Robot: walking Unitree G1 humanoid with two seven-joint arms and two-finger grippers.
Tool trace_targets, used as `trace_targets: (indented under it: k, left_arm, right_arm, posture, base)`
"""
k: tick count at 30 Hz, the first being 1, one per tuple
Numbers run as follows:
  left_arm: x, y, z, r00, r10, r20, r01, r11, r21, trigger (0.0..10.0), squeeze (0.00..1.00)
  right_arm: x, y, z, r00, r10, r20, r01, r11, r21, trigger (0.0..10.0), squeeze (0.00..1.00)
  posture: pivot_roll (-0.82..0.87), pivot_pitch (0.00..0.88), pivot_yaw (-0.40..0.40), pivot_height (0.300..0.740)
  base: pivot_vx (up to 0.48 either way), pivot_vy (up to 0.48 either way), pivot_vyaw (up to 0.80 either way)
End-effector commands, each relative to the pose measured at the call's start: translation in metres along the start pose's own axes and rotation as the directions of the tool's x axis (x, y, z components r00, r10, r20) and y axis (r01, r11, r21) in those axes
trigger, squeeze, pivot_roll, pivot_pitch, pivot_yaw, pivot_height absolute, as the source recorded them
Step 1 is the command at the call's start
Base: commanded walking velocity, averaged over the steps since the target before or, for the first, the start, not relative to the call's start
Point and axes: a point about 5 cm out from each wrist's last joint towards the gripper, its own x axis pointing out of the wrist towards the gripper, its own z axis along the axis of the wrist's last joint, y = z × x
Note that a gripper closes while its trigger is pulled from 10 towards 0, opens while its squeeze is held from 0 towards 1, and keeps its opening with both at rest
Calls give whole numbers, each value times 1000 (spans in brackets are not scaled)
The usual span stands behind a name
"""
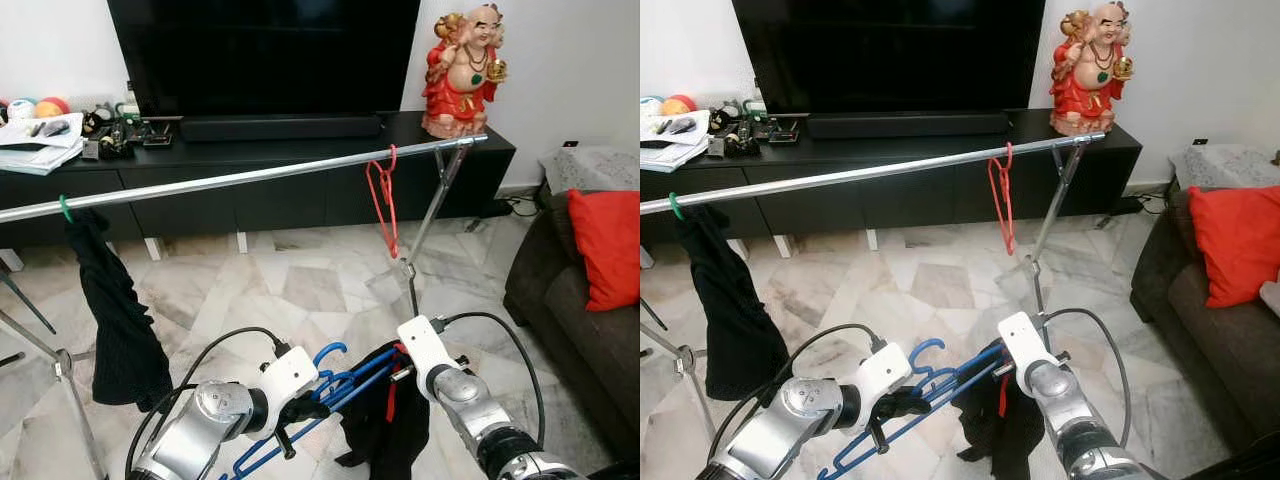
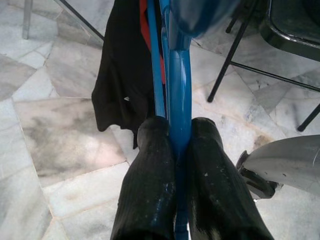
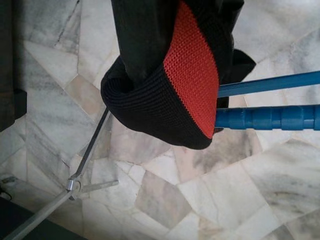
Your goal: Hang hanger
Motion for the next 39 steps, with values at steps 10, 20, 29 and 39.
trace_targets:
  k: [10, 20, 29, 39]
  left_arm:
    - [7, -7, -16, 990, -35, -136, 45, 996, 74, 10000, 0]
    - [16, -1, -22, 976, 80, -203, -66, 995, 76, 10000, 0]
    - [21, -3, -15, 986, 83, -144, -75, 995, 62, 10000, 0]
    - [22, -5, 8, 998, 68, -3, -68, 997, 31, 10000, 0]
  right_arm:
    - [-3, -24, 31, 993, -57, 103, 75, 980, -186, 10000, 0]
    - [-8, -51, 34, 960, -264, 98, 266, 964, -7, 10000, 0]
    - [-8, -48, 36, 967, -232, 104, 216, 966, 140, 10000, 0]
    - [-5, -36, 35, 976, -191, 101, 176, 975, 137, 10000, 0]
  posture:
    - [-7, 0, -51, 740]
    - [-11, 0, -50, 740]
    - [-12, 0, -53, 740]
    - [-8, 0, -54, 740]
  base:
    - [0, 0, 0]
    - [0, 0, 0]
    - [0, 0, 0]
    - [0, 0, 0]
